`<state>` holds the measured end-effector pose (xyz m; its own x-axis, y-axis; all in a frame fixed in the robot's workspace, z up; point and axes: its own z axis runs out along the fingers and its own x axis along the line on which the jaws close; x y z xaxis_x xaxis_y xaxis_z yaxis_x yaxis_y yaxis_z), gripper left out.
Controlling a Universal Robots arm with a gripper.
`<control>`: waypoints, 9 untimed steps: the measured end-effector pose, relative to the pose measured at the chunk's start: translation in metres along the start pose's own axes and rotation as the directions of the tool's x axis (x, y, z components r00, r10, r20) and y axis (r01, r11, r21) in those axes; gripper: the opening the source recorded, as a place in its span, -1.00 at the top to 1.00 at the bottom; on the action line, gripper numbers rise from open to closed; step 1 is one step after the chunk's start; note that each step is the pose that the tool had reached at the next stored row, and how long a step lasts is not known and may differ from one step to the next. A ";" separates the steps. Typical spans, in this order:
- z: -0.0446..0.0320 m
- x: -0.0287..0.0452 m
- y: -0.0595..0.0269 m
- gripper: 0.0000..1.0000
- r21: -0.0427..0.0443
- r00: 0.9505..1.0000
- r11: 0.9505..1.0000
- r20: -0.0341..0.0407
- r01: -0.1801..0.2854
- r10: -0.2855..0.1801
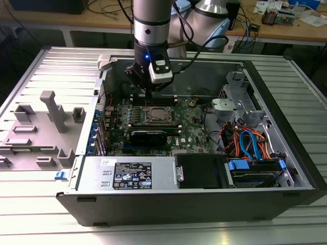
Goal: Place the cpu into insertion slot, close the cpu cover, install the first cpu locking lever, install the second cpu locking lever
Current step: 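Install the first cpu locking lever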
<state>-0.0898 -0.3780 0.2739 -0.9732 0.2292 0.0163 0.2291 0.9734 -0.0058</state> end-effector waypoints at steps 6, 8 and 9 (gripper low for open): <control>0.0007 0.0140 -0.0033 0.79 0.000 1.000 1.000 0.000 0.002 -0.002; 0.0011 0.0156 -0.0037 0.79 0.000 1.000 1.000 0.000 0.008 -0.008; 0.0011 0.0160 -0.0038 0.79 0.000 1.000 1.000 0.000 0.017 -0.017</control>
<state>-0.1062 -0.3781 0.2731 -0.9769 0.2131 0.0163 0.2130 0.9770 -0.0057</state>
